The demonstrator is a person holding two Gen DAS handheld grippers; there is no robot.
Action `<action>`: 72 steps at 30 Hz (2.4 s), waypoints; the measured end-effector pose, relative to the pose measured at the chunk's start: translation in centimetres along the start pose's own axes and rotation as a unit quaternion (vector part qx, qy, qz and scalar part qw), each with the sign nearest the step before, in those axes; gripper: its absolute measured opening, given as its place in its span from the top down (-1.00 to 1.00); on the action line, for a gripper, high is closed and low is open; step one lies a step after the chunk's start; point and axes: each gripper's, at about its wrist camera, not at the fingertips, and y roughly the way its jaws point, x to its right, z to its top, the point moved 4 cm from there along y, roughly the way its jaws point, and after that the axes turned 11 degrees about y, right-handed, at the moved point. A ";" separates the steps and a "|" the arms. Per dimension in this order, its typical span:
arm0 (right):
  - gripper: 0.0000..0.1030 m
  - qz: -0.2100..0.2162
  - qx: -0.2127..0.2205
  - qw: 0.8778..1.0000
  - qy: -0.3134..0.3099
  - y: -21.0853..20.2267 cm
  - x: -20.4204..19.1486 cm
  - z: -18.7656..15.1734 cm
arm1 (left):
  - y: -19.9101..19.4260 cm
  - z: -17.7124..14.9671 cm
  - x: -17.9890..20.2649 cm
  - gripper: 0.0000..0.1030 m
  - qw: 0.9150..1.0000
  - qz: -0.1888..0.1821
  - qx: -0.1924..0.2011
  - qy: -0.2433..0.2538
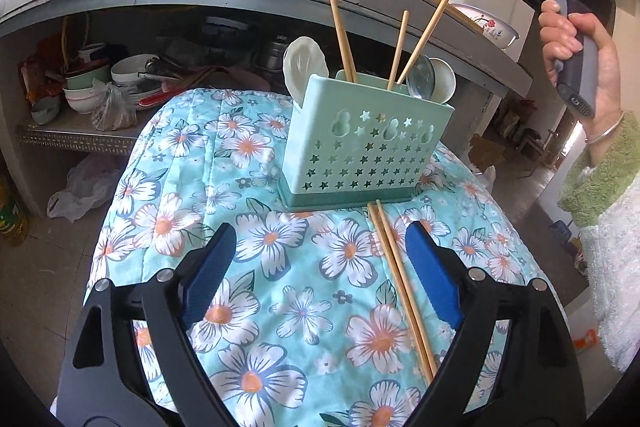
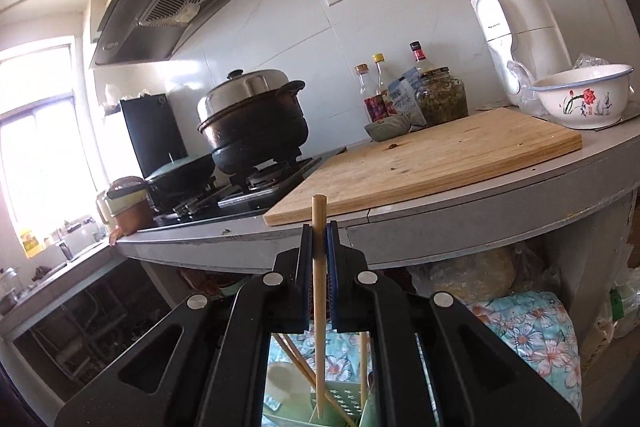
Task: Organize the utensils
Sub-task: 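Lower the chopstick into the holder and open the right tool, then lower the right tool to the last chopsticks and grasp one, then grasp the last chopstick with the left tool while the right tool holds its chopstick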
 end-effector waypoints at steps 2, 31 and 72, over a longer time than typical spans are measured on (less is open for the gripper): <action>0.86 -0.017 0.002 1.000 -0.014 0.9 0.0 -0.6 | 0.0 0.0 -0.2 -0.61 1.000 -0.001 0.002 -0.003; 0.29 -0.016 -0.164 0.985 0.047 -4.7 5.3 -11.0 | 0.4 -0.5 1.4 -0.61 1.000 -0.029 -0.009 0.003; 0.86 -0.050 -0.357 0.893 0.271 -5.8 12.0 -33.6 | 2.1 -5.5 1.4 -0.61 0.990 -0.043 -0.122 -0.058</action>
